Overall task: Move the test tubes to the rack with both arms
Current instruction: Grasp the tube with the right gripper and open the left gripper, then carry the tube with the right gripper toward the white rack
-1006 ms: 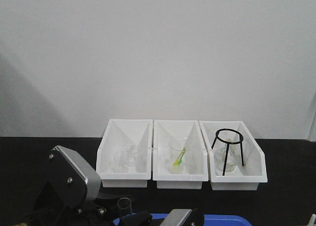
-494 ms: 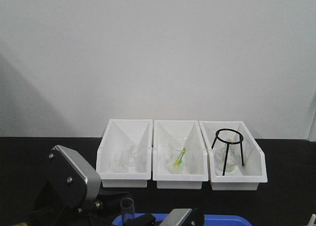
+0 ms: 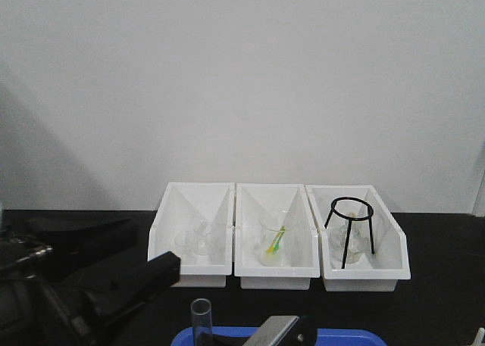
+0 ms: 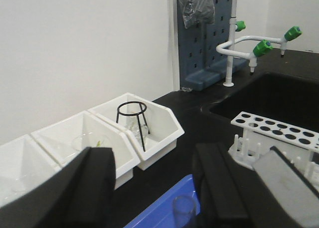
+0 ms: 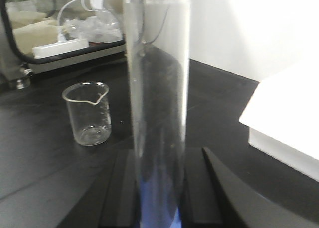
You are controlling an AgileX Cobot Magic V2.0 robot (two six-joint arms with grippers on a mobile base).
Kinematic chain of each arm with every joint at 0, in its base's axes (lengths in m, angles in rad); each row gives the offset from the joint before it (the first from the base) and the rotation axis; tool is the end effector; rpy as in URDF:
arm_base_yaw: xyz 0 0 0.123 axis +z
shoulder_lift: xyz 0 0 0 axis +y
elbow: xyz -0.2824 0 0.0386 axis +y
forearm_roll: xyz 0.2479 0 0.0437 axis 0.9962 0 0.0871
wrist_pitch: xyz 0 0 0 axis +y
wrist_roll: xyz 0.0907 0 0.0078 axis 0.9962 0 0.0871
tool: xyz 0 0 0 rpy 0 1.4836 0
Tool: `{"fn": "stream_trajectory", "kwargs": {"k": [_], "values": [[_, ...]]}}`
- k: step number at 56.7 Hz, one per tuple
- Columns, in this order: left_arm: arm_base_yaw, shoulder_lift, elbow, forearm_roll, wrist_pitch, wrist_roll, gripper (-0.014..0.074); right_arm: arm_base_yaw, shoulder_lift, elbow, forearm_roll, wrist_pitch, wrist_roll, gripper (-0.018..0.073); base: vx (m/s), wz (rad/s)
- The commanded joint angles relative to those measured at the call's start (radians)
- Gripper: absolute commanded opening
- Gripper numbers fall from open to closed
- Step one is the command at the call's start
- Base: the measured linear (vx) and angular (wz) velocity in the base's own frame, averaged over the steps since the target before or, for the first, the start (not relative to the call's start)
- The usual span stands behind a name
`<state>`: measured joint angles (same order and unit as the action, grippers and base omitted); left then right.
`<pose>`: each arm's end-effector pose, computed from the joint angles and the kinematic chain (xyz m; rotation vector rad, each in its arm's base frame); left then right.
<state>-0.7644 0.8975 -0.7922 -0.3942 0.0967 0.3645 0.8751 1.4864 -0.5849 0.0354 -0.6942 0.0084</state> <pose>0.1388 -0.1379 0.3754 0.6446 1.5915 -0.6244 0.1894 0.2236 0.2293 -0.6913 1.5917 0.6587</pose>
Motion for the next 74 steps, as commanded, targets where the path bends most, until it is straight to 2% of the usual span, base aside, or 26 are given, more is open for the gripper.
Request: {"fn": "stream_trajectory", "kwargs": {"k": [1,10,16,23,29,36,43,52,59,66,74], "values": [[0.051,-0.051,-0.035,0.035,0.025,-0.005,0.0366,-0.012,-0.031,-0.028,0.043,-0.094,-0.027,-0.0008,0.00,0.00],[0.152,-0.117,-0.035,0.124,0.169,-0.056,0.0148,-0.069,-0.046,-0.028,0.159,-0.108,-0.033,-0.0008,0.00,0.00],[0.200,-0.172,-0.035,0.239,0.271,-0.134,-0.0015,-0.144,-0.078,-0.028,0.181,-0.107,-0.041,-0.0008,0.00,0.00],[0.227,-0.249,-0.002,0.394,0.343,-0.251,-0.0022,-0.235,-0.127,-0.023,0.181,-0.094,-0.059,-0.0008,0.00,0.00],[0.234,-0.347,0.088,0.525,0.374,-0.403,-0.0020,-0.325,-0.183,0.009,0.179,-0.076,-0.062,-0.0008,0.00,0.00],[0.234,-0.475,0.217,0.616,0.411,-0.551,-0.0017,-0.425,-0.266,0.084,0.176,-0.077,-0.074,-0.0008,0.00,0.00],[0.234,-0.589,0.330,0.645,0.438,-0.614,-0.0017,-0.514,-0.376,0.163,0.175,-0.077,-0.098,-0.0008,0.00,0.00],[0.234,-0.686,0.425,0.639,0.424,-0.614,-0.0017,-0.599,-0.489,0.198,0.175,-0.008,-0.153,-0.0008,0.00,0.00],[0.234,-0.707,0.431,0.646,0.384,-0.612,-0.0017,-0.656,-0.558,0.200,0.181,0.055,-0.220,-0.0007,0.00,0.00],[0.234,-0.707,0.431,0.646,0.409,-0.612,-0.0017,-0.732,-0.609,0.200,0.225,0.086,-0.270,-0.0007,0.00,0.00],[0.234,-0.707,0.431,0.647,0.414,-0.612,-0.0017,-0.845,-0.648,0.213,0.326,0.102,-0.288,-0.0006,0.00,0.00]]}}
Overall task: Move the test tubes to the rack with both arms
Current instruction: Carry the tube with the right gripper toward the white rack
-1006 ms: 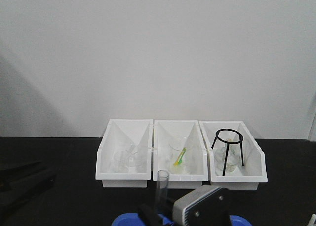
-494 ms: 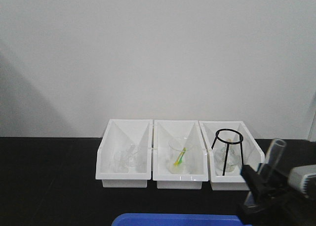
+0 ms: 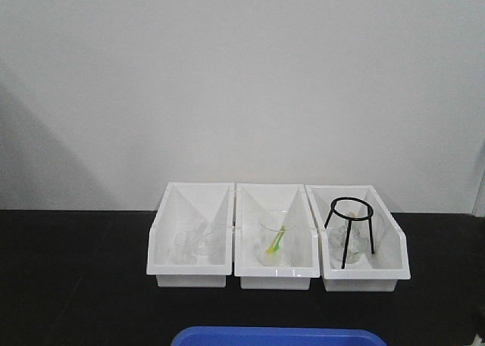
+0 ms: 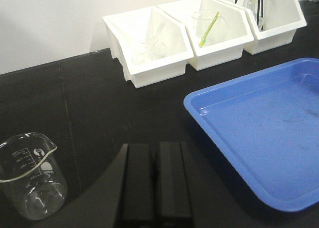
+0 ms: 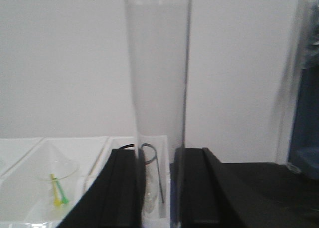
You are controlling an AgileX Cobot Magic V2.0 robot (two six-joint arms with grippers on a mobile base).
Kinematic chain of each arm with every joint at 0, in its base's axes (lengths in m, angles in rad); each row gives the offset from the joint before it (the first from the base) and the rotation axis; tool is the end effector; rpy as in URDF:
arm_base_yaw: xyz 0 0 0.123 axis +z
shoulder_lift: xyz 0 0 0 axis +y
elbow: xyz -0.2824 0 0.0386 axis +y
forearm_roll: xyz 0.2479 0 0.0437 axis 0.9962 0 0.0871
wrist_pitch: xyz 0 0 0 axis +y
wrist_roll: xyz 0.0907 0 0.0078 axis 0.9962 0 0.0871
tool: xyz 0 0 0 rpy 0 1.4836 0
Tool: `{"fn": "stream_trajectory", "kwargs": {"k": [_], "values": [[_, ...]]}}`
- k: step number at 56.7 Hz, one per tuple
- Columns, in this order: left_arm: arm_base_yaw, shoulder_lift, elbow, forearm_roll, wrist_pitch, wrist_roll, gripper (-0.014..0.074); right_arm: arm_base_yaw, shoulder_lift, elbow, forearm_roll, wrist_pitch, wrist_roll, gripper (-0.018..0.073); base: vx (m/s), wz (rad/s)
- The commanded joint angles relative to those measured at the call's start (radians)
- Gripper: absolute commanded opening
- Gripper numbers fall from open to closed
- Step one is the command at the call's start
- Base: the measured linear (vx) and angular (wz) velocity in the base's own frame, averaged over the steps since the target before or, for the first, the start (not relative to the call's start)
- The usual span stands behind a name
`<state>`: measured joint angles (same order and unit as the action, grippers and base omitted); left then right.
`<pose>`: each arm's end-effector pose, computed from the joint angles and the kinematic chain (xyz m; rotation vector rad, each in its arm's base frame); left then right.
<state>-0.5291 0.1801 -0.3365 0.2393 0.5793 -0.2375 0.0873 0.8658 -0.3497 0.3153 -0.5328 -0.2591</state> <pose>0.0515 -0.0164 0.2646 0.3766 1.8613 -0.2623 0.1738 0.0008 0.2860 0.0738 1.4880 -0.0353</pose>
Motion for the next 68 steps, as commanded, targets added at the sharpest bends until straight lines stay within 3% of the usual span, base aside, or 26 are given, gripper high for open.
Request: {"fn": "stream_trajectory", "kwargs": {"k": [1,7,18,27,51,68], "values": [[-0.001,0.011,-0.025,0.014,-0.068,-0.010,-0.0017,-0.067,-0.031,-0.019,0.057,-0.058,-0.020,-0.0006,0.00,0.00],[-0.001,0.011,-0.025,0.011,-0.068,-0.010,-0.0017,-0.151,-0.049,-0.015,0.113,-0.050,-0.025,-0.0006,0.00,0.00],[-0.001,0.011,-0.025,0.011,-0.067,-0.010,-0.0017,-0.293,-0.051,-0.015,0.115,-0.045,-0.023,-0.0006,0.00,0.00],[-0.001,0.011,-0.025,0.012,-0.056,-0.010,-0.0017,-0.359,-0.024,-0.015,0.093,0.001,-0.023,-0.0006,0.00,0.00],[-0.001,0.011,-0.025,0.015,-0.051,-0.010,-0.0017,-0.369,0.253,-0.015,0.044,-0.181,-0.013,-0.0006,0.00,0.00],[-0.001,0.011,-0.025,0.016,-0.051,-0.010,-0.0017,-0.369,0.335,-0.015,-0.108,-0.277,0.147,-0.0006,0.00,0.00]]}}
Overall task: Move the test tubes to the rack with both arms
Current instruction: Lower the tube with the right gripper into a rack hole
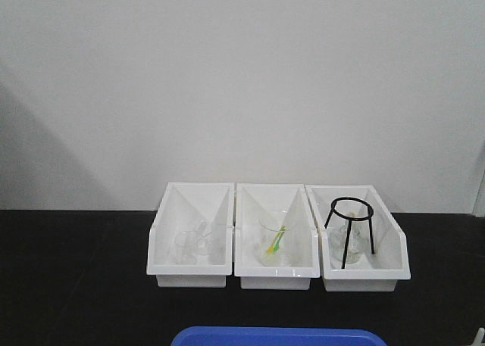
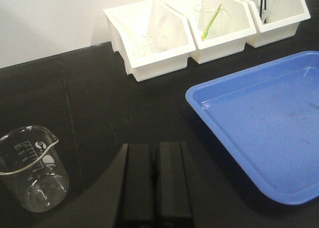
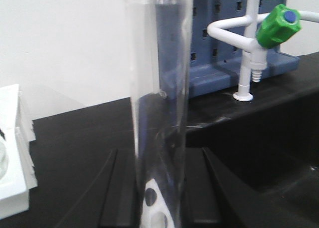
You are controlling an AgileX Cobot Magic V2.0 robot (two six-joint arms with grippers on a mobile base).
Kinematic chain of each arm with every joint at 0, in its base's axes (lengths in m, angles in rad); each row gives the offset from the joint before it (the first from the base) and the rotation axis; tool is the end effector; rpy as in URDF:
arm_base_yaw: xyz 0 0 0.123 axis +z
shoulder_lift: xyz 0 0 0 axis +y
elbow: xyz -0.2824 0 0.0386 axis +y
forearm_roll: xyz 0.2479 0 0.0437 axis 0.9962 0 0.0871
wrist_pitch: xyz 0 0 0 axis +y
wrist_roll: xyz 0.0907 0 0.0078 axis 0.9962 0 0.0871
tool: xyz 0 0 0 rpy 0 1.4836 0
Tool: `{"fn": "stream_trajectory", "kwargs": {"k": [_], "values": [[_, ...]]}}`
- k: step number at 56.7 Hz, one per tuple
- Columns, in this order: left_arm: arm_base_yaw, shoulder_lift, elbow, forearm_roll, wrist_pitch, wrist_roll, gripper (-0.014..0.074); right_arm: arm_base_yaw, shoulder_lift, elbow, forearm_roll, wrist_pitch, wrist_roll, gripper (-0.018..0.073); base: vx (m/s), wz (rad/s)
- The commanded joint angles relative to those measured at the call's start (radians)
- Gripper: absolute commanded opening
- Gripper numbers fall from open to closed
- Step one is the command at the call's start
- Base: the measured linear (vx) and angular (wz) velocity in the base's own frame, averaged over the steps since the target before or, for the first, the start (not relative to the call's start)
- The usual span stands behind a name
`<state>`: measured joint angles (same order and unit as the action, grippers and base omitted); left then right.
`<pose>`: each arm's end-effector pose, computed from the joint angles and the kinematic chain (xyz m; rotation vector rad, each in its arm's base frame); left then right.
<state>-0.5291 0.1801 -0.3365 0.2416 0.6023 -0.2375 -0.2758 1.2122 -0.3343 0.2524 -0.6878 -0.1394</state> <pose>0.0511 -0.0156 0.2627 0.3780 1.8829 -0.2515 0.2061 -0.0733 0.2274 0.3988 1.6492 -0.2981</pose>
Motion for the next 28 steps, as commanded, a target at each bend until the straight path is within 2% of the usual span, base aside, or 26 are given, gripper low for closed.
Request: {"fn": "stream_trajectory", "kwargs": {"k": [1,28], "values": [[-0.001,0.011,-0.025,0.013,-0.074,-0.010,-0.0017,-0.006,-0.011,-0.031,-0.045,-0.127,0.028,-0.0006,0.00,0.00],[-0.001,0.011,-0.025,0.012,-0.074,-0.010,-0.0017,-0.006,0.042,-0.031,-0.040,-0.142,0.030,-0.0006,0.00,0.00]]}}
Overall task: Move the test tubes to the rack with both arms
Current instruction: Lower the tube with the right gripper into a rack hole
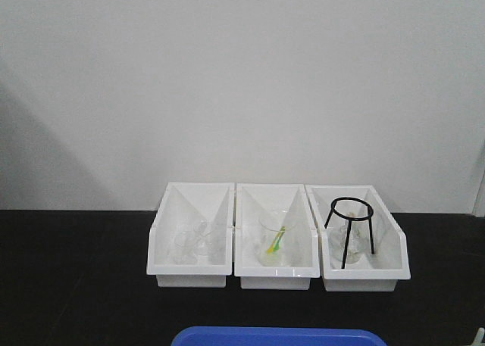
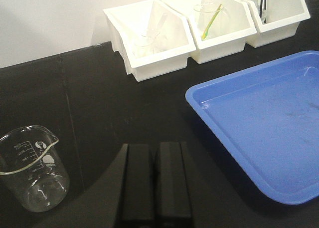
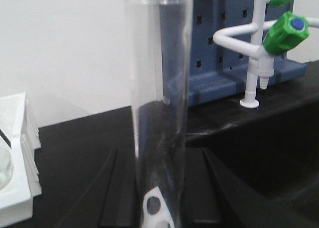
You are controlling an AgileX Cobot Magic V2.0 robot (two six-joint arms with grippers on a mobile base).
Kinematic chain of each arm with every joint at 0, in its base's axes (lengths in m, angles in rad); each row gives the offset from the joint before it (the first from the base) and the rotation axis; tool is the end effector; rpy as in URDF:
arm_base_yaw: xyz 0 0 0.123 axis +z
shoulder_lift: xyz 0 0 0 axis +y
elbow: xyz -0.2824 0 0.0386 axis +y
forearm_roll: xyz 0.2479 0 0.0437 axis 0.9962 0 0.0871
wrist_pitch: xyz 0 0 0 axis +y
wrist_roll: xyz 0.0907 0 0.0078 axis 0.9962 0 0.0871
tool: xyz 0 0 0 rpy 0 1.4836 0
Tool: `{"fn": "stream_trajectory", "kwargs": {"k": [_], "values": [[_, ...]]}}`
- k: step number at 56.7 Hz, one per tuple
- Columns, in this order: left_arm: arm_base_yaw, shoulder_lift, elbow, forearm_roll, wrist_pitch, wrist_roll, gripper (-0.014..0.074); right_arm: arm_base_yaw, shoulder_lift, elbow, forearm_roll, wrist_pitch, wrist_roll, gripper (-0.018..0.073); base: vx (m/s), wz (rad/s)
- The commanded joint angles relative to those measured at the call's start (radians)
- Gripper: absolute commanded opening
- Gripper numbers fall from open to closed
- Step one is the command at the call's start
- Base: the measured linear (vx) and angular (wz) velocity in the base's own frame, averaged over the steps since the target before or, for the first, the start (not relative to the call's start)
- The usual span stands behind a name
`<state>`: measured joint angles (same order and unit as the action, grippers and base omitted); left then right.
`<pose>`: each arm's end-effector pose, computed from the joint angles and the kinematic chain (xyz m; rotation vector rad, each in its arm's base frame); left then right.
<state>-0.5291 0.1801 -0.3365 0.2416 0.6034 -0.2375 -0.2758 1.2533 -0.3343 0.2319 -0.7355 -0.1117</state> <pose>0.0511 -0.0155 0.2626 0.3780 1.8840 -0.2511 0.2108 -0.0742 0.2228 0.3980 1.6400 -0.2910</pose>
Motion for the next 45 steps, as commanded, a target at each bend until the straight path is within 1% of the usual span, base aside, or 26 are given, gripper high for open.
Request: {"fn": "stream_trajectory", "kwargs": {"k": [1,12,28,38,41,45], "values": [[-0.001,0.011,-0.025,0.012,-0.075,-0.010,-0.0017,-0.006,0.005,-0.031,-0.020,-0.096,0.002,-0.0006,0.00,0.00],[-0.001,0.011,-0.025,0.012,-0.075,-0.010,-0.0017,-0.006,0.053,-0.031,-0.020,-0.098,0.005,-0.0006,0.00,0.00],[-0.001,0.011,-0.025,0.012,-0.077,-0.010,-0.0017,-0.006,0.143,-0.031,-0.027,-0.109,0.084,-0.0006,0.00,0.00],[-0.001,0.011,-0.025,0.012,-0.077,-0.010,-0.0017,-0.006,0.231,-0.031,-0.122,-0.176,0.152,-0.0006,0.00,0.00],[-0.001,0.011,-0.025,0.012,-0.078,-0.010,-0.0017,-0.006,0.256,-0.031,-0.159,-0.196,0.156,-0.0006,0.00,0.00],[-0.001,0.011,-0.025,0.012,-0.078,-0.010,-0.0017,-0.006,0.284,-0.031,-0.184,-0.214,0.156,-0.0006,0.00,0.00]]}}
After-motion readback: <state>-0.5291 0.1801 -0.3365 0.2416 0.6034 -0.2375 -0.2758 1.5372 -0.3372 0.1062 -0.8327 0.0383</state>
